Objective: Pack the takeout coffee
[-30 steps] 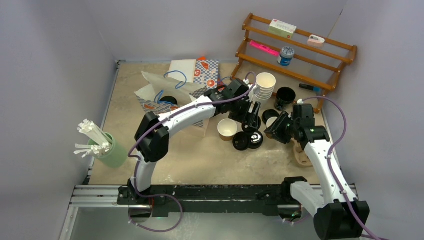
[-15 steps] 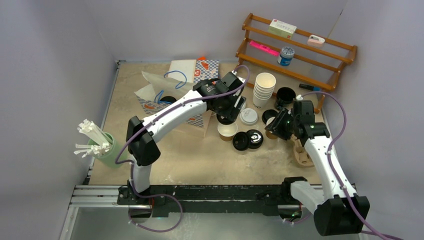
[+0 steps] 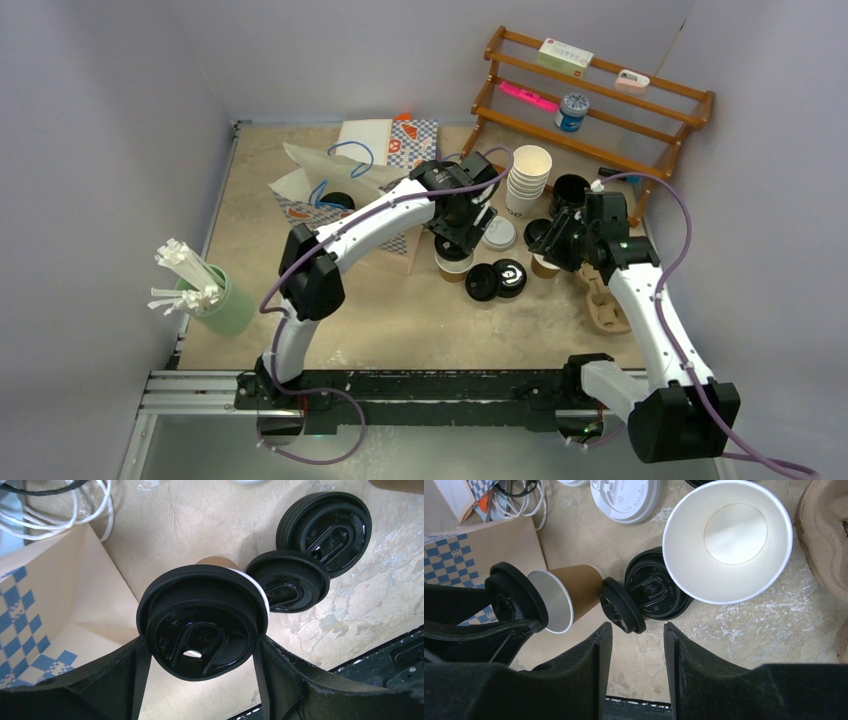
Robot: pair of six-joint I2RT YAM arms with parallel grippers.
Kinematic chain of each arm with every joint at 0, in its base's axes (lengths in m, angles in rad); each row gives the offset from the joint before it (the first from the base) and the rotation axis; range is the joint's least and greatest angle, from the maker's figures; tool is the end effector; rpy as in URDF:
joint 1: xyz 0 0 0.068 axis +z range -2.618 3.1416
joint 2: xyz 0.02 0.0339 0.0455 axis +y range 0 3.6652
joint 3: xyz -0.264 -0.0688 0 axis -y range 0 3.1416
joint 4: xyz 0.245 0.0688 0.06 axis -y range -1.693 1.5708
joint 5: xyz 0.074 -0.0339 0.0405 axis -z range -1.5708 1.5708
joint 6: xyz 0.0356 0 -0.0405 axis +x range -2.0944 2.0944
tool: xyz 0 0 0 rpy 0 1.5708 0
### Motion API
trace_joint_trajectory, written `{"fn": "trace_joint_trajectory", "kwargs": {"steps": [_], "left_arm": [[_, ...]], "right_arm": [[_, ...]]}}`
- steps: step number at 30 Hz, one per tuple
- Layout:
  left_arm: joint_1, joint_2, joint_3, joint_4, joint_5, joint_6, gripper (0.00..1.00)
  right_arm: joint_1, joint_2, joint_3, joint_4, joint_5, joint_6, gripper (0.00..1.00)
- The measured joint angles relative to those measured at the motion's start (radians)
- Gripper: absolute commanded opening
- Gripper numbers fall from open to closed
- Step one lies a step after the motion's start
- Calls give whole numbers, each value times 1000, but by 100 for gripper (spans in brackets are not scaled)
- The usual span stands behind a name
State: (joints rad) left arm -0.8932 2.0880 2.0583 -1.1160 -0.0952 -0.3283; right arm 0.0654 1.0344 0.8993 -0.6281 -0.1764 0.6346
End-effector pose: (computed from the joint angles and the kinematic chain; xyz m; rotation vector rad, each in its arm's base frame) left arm 0.2800 -0.3425 0.2960 0.7340 2.6300 -0.2314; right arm 0.2139 0.0203 0.2915 0.5830 2.3137 0.5474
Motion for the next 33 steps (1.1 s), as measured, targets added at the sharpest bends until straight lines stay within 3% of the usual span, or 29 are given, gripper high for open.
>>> {"fn": "trace_joint_trajectory", "kwargs": {"steps": [33], "left_arm": [[0,61,5,-43,77,-1,41]], "right_arm": [[2,27,0,10,-1,-6,45]]}}
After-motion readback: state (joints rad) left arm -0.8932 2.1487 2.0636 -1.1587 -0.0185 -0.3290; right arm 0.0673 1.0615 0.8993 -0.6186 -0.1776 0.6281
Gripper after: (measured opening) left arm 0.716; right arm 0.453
